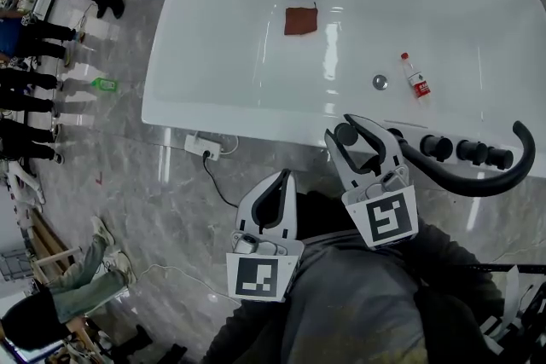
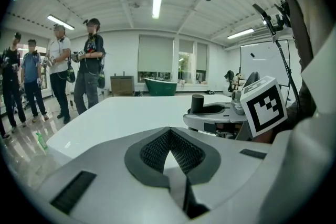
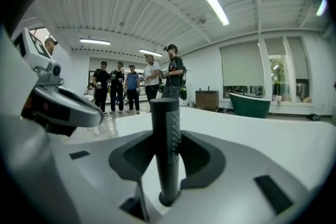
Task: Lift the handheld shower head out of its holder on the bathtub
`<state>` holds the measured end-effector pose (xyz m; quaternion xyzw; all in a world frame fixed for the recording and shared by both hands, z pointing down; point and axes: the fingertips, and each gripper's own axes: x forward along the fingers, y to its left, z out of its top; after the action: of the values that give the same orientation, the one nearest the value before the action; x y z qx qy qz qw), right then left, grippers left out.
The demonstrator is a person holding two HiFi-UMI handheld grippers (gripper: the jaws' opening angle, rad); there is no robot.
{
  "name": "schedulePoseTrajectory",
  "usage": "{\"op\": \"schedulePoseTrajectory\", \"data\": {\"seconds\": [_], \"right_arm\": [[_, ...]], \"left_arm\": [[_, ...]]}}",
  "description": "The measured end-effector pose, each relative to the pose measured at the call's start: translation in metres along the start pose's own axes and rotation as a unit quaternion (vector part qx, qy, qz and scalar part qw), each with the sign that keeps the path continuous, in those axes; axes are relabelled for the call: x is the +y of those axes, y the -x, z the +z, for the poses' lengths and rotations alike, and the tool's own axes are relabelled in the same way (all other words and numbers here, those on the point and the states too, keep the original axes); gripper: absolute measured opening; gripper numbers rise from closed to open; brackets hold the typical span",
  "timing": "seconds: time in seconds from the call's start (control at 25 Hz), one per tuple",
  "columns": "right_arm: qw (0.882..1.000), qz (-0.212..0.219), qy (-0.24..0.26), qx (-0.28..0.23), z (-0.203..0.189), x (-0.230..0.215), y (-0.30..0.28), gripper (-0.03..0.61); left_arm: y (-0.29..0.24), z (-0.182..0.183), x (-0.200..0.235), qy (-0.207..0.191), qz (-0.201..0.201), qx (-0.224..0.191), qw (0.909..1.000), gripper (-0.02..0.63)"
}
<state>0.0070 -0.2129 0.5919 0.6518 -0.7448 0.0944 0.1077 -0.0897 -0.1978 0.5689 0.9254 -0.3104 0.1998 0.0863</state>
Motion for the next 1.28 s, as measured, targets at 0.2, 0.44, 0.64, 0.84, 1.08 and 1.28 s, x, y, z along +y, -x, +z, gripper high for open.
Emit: {"op": "schedulePoseTrajectory", "data": {"seconds": [0.2, 0.44, 0.64, 0.84, 1.08, 1.28], "right_arm": [[1.0, 0.003, 0.011, -0.001, 0.004, 0.001, 0.002, 0.143], [1.0, 0.005, 0.019, 0.007, 0.005, 0.004, 0.002, 0.141], [1.0, 0.007, 0.01, 0.013, 0.003, 0.003, 0.0, 0.14], [1.0, 0.008, 0.029, -0.002, 0.014, 0.005, 0.003, 0.14], [1.0, 0.005, 0.02, -0.005, 0.022, 0.002, 0.006, 0.14], [1.0, 0.003, 0.022, -0.009, 0.059, 0.009, 0.022, 0.14]], "left_arm": [[0.003, 0.001, -0.003, 0.002, 0.003, 0.003, 1.0, 0.002], [0.009, 0.006, -0.002, 0.002, 0.007, 0.005, 1.0, 0.002], [0.011, 0.008, -0.003, 0.001, 0.008, 0.0, 1.0, 0.002], [0.014, 0.009, -0.003, 0.001, 0.012, -0.001, 0.9999, 0.002], [0.017, 0.017, -0.003, 0.003, 0.013, -0.007, 0.9999, 0.002], [0.04, 0.048, -0.006, 0.007, 0.011, -0.017, 0.9998, 0.002]]}}
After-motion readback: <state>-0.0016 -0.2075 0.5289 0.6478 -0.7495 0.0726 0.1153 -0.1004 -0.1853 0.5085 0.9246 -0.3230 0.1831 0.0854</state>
